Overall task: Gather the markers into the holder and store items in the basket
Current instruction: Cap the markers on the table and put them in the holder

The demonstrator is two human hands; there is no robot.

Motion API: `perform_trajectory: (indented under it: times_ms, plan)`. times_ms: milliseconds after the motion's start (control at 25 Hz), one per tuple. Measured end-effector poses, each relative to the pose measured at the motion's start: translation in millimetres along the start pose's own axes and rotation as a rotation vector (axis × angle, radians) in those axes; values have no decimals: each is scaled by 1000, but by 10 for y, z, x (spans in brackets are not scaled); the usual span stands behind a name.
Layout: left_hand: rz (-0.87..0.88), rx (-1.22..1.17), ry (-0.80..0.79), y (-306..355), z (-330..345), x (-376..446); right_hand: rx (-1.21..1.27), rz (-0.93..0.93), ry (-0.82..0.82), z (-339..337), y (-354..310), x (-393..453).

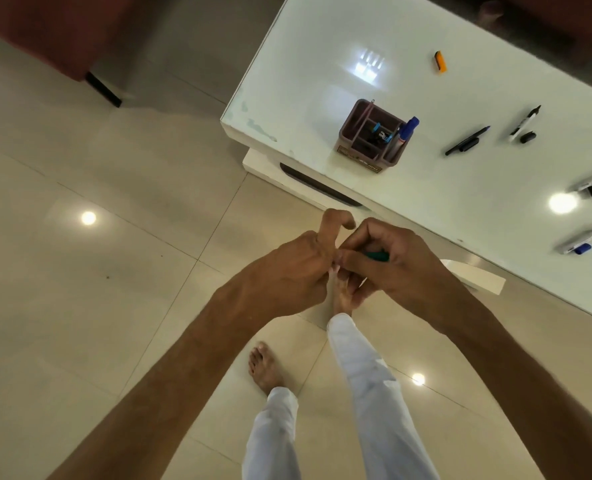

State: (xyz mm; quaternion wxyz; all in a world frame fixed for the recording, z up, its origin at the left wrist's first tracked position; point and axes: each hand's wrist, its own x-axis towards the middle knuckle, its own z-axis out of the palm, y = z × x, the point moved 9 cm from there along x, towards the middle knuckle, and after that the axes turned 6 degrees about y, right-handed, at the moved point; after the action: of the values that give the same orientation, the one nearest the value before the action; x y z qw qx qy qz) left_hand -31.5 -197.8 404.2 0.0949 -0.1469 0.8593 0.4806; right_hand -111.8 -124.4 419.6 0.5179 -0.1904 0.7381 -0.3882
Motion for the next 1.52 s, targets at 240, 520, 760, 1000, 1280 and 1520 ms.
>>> perform_trajectory:
  times_ms: [240,520,760,1000,1280,1520]
  plan:
    - [-153,-288,-47,-30,-322,368,-184,-114,60,-320,-227,308]
    - [-448,-1063,327,-546,-914,890,-119,-88,99,-435,-752,939]
    - [-497,-1394,438,-1223,-1554,1098,-174,-6,142,19,-1158,1660]
    - [-623,-1345,288,-1993,-2398,1146,-57,73,268,740,-1703,2320]
    - [-678,-1219,214,-2573,-3284,1425,23,110,409,1168,-2267,2846]
    - [-774,-1015,417,-2896,-3560,1596,54,157,535,1005,-2108,2908]
